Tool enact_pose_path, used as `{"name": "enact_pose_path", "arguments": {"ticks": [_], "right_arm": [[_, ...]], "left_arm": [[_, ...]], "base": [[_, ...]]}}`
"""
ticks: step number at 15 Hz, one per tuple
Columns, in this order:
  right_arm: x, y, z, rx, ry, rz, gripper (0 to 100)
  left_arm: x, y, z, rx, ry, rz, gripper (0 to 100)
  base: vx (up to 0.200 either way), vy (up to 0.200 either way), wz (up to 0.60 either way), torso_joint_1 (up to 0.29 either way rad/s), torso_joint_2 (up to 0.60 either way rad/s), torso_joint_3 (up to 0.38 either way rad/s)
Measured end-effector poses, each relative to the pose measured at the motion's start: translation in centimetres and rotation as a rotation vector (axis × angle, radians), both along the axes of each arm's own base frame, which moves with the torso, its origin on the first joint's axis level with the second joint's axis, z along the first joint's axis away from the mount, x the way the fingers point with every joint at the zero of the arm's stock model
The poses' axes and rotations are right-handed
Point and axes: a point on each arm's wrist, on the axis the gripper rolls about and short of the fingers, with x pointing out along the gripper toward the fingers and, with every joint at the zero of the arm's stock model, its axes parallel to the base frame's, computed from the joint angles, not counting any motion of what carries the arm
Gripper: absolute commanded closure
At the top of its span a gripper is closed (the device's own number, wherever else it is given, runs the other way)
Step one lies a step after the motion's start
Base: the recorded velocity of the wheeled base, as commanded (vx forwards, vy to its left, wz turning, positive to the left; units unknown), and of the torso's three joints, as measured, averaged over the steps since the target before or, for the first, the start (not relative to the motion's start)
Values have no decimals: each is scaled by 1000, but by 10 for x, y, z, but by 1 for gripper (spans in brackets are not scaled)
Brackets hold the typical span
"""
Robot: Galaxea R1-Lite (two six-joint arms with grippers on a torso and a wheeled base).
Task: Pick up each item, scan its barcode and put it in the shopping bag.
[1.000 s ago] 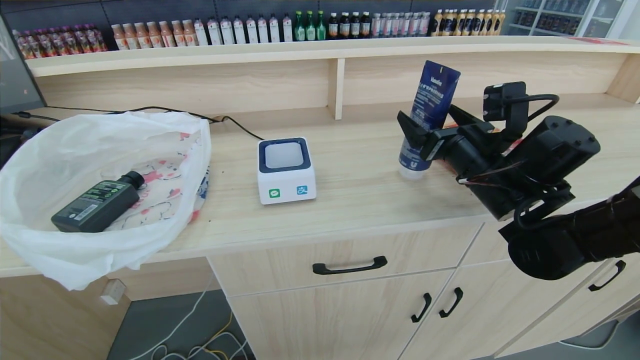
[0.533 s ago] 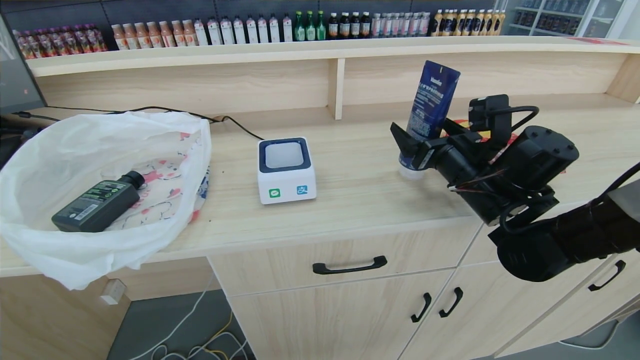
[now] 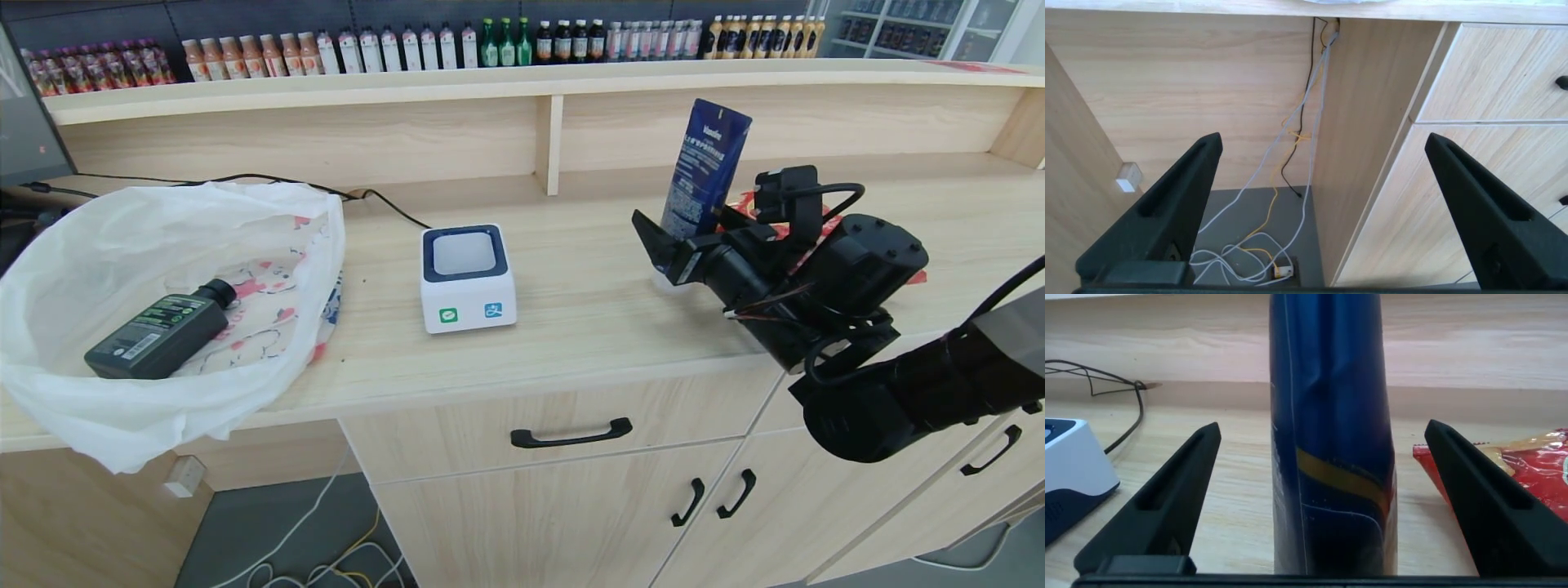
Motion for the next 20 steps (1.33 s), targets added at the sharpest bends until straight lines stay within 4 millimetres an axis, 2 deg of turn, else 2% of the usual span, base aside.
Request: {"name": "enact_pose_path", "arguments": {"ticks": [2,3,20], "right_arm": [[0,0,-1,-1,3,1,0],[0,0,-1,-1,2,1,100],[-6,4,-7,-8,24,14,100]], "left_arm": [[0,0,0,0,0,0,0],[0,0,0,0,0,0,0],[0,0,0,0,0,0,0]], "base": [[0,0,0,0,0,0],[0,0,0,0,0,0],[0,0,0,0,0,0]]}}
